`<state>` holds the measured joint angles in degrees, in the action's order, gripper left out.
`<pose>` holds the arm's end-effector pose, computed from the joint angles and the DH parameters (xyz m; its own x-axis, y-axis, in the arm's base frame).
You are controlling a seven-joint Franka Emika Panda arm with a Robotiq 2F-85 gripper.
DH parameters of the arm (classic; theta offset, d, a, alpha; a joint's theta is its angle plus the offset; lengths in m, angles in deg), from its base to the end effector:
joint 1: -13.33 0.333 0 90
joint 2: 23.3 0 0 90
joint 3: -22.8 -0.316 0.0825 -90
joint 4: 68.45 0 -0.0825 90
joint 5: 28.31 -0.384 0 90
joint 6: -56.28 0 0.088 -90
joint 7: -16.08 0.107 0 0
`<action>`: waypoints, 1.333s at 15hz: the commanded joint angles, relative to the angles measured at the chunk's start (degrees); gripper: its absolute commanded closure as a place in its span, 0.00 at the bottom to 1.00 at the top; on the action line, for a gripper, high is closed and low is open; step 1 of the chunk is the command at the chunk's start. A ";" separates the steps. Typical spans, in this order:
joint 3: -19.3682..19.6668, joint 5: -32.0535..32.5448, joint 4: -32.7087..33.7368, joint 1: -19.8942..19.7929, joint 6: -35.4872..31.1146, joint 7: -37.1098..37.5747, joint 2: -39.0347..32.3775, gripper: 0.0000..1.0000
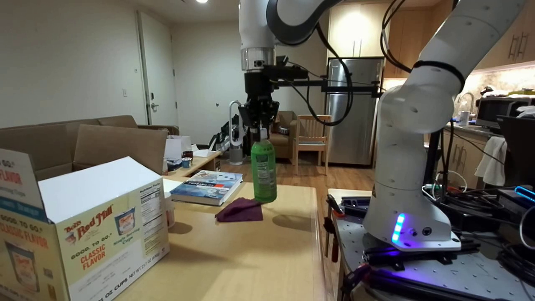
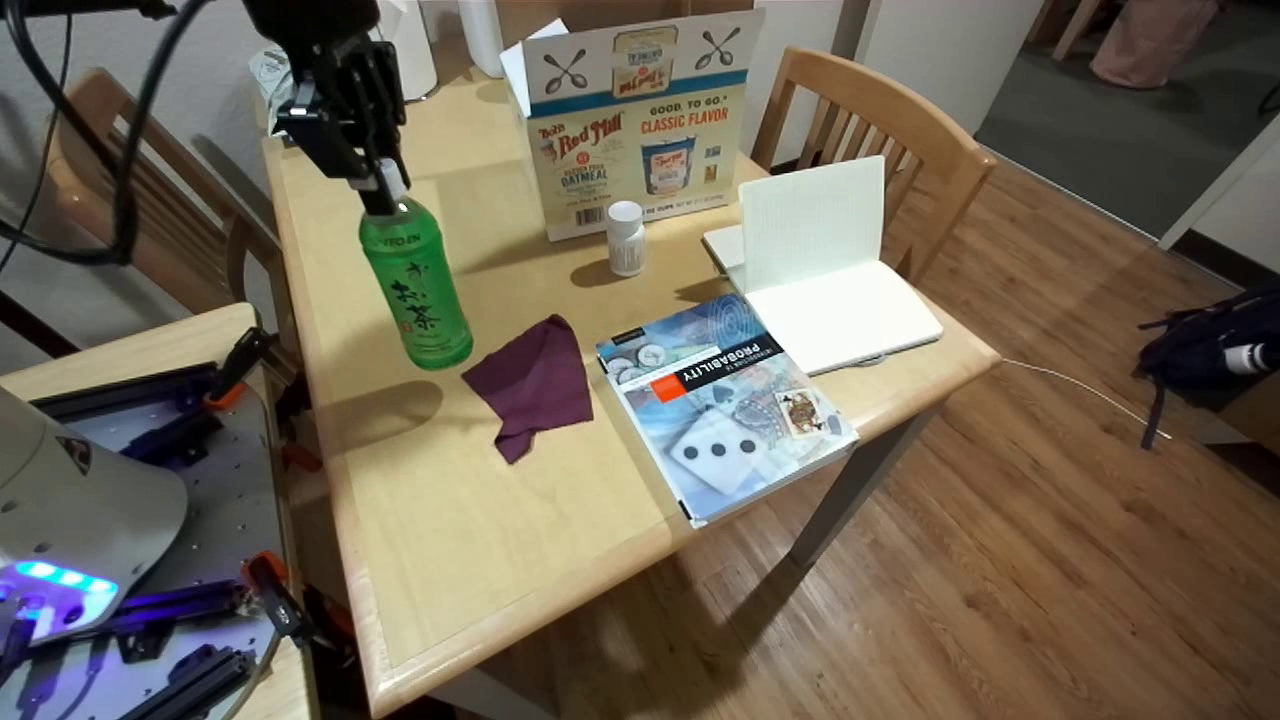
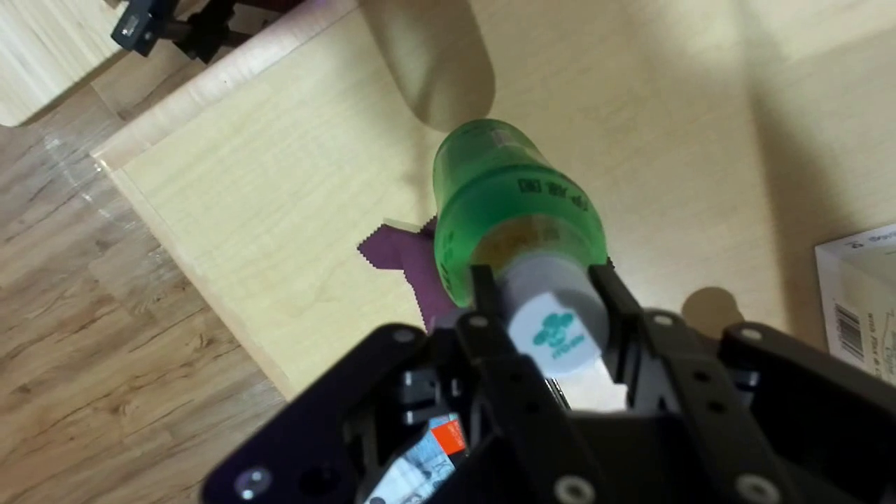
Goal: Move the green bottle to the right
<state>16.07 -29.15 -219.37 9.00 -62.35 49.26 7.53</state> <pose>0.3677 0.0150 0.4150 0.8464 -0.5326 0.0024 -0.5319 -0.8450 0.0551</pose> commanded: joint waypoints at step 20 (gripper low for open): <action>3.49 -2.22 -3.33 1.20 1.11 -10.45 0.62 0.89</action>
<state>19.02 -31.30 -221.88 10.52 -62.35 42.35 7.46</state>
